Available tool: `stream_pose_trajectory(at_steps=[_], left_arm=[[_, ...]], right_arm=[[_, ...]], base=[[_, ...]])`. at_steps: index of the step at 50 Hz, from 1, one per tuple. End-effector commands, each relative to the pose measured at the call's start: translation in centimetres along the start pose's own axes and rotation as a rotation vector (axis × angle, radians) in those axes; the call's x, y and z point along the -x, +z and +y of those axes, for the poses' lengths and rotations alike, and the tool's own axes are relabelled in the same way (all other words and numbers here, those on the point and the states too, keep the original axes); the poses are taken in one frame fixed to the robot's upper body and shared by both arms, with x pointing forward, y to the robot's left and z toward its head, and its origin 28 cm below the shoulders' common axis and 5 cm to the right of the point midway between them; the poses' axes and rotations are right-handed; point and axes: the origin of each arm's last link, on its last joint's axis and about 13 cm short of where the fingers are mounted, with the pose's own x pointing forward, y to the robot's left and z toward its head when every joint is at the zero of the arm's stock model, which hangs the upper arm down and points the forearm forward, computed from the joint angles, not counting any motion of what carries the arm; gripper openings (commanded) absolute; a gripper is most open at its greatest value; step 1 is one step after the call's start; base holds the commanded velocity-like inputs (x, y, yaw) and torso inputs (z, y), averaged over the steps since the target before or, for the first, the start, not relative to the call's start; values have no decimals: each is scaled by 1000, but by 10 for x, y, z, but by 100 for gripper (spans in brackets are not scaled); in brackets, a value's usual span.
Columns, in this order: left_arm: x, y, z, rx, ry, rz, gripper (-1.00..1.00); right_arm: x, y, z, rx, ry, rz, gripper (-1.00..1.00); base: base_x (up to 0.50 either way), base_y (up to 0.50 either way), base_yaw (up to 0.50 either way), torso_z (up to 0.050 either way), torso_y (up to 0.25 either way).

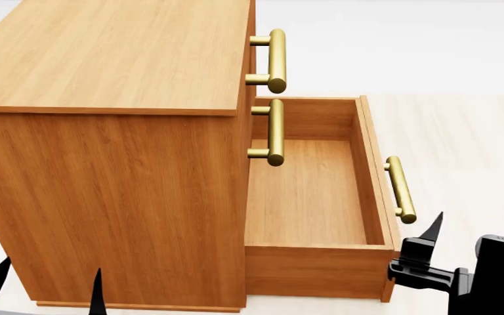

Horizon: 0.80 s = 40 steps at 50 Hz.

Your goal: Close the bottom drawer of the cabinet.

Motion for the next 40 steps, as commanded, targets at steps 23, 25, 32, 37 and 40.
stream_pose_trajectory(at_steps=[23, 25, 32, 37, 40], left_arm=[[-1, -1, 0, 48, -7, -2, 100], [-1, -1, 0, 47, -9, -1, 100], [-1, -1, 0, 50, -10, -1, 100], [0, -1, 1, 49, -7, -2, 100], [0, -1, 1, 50, -7, -2, 100]], right_arm=[[-7, -78, 2, -31, 89, 147, 100], [-9, -81, 3, -30, 91, 150, 100], [-12, -85, 13, -8, 124, 156, 100], [-14, -83, 21, -1, 154, 154, 100], [-14, -81, 23, 4, 162, 152, 100]], base=[[0, 0, 0, 0, 0], [0, 0, 0, 0, 0], [0, 0, 0, 0, 0], [0, 0, 0, 0, 0], [0, 0, 0, 0, 0]])
